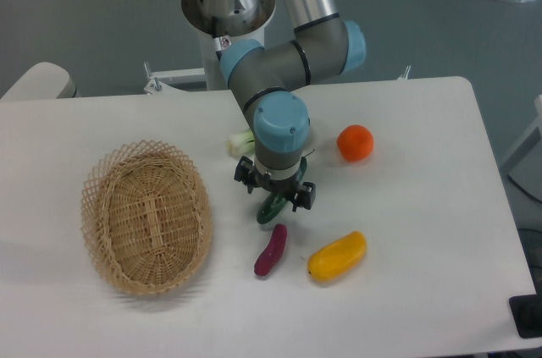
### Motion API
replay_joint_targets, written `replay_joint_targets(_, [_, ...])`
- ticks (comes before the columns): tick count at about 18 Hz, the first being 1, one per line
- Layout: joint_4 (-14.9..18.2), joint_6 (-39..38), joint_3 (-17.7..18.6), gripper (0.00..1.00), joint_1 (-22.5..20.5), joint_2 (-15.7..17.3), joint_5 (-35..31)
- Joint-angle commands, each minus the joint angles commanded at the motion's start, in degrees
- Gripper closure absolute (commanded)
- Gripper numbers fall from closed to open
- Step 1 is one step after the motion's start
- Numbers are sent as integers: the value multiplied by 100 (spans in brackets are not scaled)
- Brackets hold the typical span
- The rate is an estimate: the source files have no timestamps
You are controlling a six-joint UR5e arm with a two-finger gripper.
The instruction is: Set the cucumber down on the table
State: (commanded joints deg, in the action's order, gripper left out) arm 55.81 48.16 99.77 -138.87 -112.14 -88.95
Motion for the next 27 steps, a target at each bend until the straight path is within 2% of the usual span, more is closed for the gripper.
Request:
replay_joint_targets(2, [52, 114, -237, 0, -17, -53, 18])
replay_joint_targets(5, [219, 710, -615, 0, -96, -150, 53])
replay_joint_targets(8, [666, 1211, -1054, 0, -176, -307, 88])
replay_joint_targets(15, [1441, 2758, -2267, 0, -474, -1019, 53])
replay_joint_targets(18, [1433, 3111, -2435, 0, -501, -1221, 53])
replay_joint_targets(23, [1441, 3120, -2874, 0, -501, -1590, 53])
replay_joint_targets(27, [1468, 3120, -3068, 0, -501, -1758, 62])
